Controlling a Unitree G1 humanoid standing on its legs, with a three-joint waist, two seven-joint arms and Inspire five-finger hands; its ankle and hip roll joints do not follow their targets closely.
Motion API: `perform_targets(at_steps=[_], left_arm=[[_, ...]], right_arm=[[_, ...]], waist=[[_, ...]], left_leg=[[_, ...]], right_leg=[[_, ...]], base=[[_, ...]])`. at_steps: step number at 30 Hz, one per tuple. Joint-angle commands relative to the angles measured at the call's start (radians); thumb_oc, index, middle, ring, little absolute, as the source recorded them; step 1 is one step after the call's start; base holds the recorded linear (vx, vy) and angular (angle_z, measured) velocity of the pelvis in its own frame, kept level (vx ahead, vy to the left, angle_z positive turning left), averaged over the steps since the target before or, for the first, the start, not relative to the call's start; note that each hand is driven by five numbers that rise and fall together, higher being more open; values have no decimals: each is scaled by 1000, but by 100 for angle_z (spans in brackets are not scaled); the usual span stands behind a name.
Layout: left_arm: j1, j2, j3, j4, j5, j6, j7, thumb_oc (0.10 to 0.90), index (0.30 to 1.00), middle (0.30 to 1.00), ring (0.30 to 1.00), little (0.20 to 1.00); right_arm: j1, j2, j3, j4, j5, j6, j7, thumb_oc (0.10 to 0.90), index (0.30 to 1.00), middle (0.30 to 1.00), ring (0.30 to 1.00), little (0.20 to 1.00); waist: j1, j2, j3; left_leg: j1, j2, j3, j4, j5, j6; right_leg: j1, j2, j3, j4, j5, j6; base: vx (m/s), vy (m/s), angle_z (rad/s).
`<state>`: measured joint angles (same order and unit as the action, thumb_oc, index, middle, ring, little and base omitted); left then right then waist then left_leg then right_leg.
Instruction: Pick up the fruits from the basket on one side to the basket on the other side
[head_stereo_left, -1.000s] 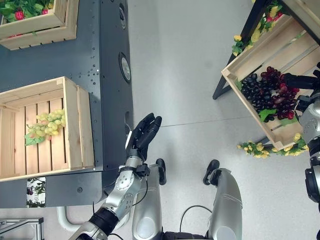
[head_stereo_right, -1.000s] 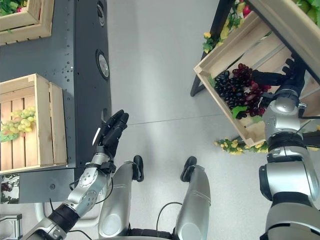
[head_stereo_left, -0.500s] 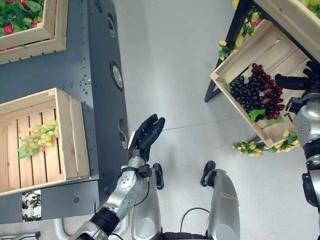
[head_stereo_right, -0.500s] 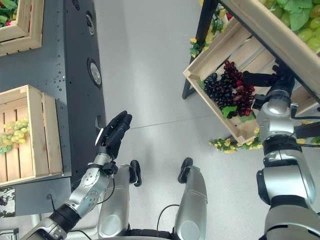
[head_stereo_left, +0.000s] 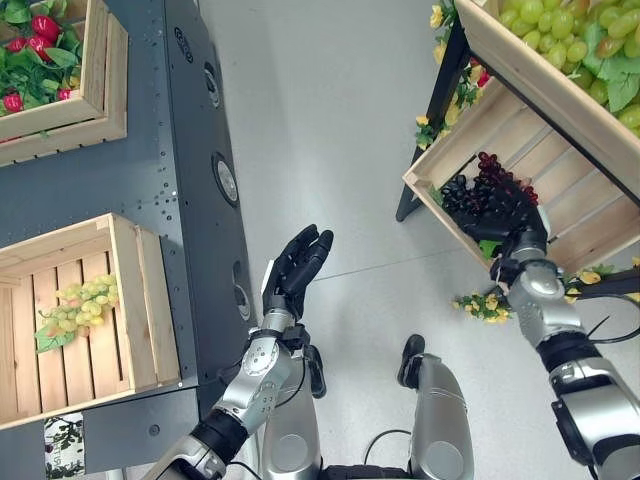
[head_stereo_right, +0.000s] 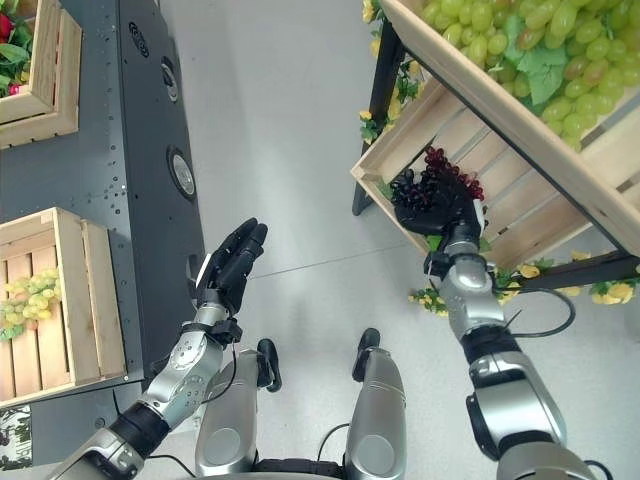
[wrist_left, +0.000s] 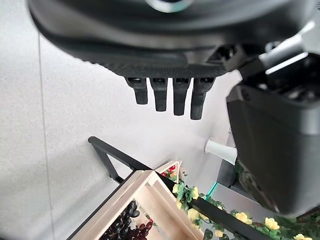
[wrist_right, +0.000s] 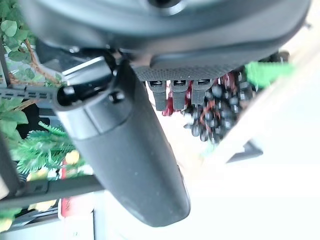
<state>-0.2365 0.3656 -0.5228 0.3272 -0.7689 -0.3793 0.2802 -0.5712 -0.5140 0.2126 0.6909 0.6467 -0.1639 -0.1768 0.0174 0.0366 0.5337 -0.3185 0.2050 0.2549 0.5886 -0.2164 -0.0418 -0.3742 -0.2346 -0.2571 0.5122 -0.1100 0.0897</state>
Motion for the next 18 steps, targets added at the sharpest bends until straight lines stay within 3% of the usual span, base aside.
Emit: perform_targets(at_steps=[1,9,15,18], left_arm=[[-14,13,45,-114,76,-63,-38,800,900,900,900,900],[-4,-16,44,-97,100,-69,-39,800,900,900,900,900],[54,-42,56,-42,159,-37,-35,800,900,900,900,900],[84,-43,68,-22,171,-41,-34,800,900,900,900,900]], right_arm=[[-80,-23,-3,-120,45,-147,36,800,900,900,900,900],[33,84,29,-180,71,-160,49,800,900,900,900,900],[180,151,42,-242,63,-189,95,800,900,900,900,900],[236,171,53,-272,36,-184,112,800,900,900,900,900]], waist=[[2,-47,-14],[3,-65,-67],[-2,-65,-154],[-1,-64,-185]], left_leg=[[66,-25,74,-15,-44,67],[167,-72,55,-190,17,55],[276,-115,38,-404,95,44],[302,-125,28,-456,118,40]], right_leg=[[121,-2,-58,-61,-2,-41],[223,35,-40,-226,46,-23],[320,58,-34,-385,89,-11],[343,62,-36,-422,100,-7]], base=[[39,2,0],[55,6,5],[81,31,7],[67,29,8]])
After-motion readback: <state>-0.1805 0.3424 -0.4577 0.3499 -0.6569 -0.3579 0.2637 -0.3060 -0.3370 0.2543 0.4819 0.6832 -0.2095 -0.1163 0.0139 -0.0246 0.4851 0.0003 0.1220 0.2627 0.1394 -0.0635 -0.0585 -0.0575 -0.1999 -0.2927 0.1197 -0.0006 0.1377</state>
